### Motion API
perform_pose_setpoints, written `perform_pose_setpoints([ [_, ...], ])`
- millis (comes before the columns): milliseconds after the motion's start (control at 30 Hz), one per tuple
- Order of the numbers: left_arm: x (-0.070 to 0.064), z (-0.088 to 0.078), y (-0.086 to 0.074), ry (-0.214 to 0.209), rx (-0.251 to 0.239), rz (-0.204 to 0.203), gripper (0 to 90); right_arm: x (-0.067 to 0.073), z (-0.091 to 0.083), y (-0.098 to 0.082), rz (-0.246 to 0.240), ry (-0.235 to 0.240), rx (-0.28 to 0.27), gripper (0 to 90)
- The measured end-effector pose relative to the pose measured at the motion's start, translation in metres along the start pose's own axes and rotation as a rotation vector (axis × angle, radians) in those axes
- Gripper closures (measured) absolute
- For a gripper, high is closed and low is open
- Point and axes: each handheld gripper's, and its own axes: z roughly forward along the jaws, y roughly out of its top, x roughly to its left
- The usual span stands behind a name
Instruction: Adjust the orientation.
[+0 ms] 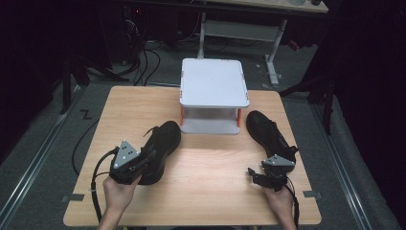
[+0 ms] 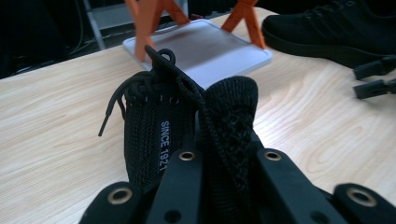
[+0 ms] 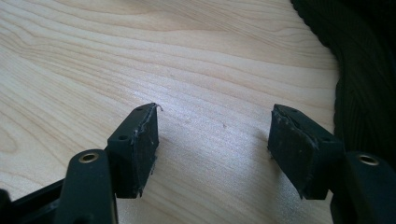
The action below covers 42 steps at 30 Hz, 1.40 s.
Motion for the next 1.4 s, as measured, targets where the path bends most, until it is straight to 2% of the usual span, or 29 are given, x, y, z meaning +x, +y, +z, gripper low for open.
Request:
perform_pose_setpoints([
  [300, -0.017, 0.008, -0.008, -0.05, 0.033, 0.017, 85.2, 0.001, 0.0, 0.0, -0.006, 0.007, 0.0, 33.8],
  [467, -0.026, 0.017, -0.011, -0.074, 0.047, 0.019, 85.2, 0.002, -0.002, -0.001, -0.004, 0.004, -0.011, 47.7],
  [567, -0.03, 0.024, -0.012, -0.091, 0.055, 0.024, 85.3, 0.003, -0.002, -0.001, -0.04, 0.02, -0.02, 55.7],
  [667, -0.035, 0.032, -0.012, -0.105, 0.061, 0.028, 85.2, 0.006, -0.003, 0.001, -0.08, 0.019, -0.011, 59.5],
  [733, -0.037, 0.037, -0.012, -0.113, 0.063, 0.035, 85.2, 0.005, -0.005, 0.005, -0.079, 0.045, 0.006, 60.1],
  [800, -0.04, 0.043, -0.013, -0.118, 0.063, 0.045, 85.2, 0.004, -0.009, 0.009, -0.069, 0.066, -0.008, 61.4],
  [933, -0.043, 0.055, -0.015, -0.114, 0.061, 0.06, 85.2, -0.002, -0.017, 0.021, -0.031, 0.109, -0.062, 63.7],
  [1000, -0.045, 0.061, -0.017, -0.109, 0.059, 0.072, 85.2, -0.005, -0.022, 0.028, -0.014, 0.127, -0.112, 66.0],
  [1167, -0.048, 0.077, -0.019, -0.099, 0.054, 0.085, 85.2, -0.01, -0.029, 0.05, -0.015, 0.171, -0.176, 69.5],
  [1267, -0.049, 0.086, -0.021, -0.087, 0.038, 0.108, 85.2, -0.013, -0.032, 0.068, -0.017, 0.178, -0.201, 70.6],
  [1400, -0.049, 0.097, -0.024, -0.07, 0.027, 0.12, 85.2, -0.017, -0.035, 0.096, -0.022, 0.175, -0.243, 71.6],
])
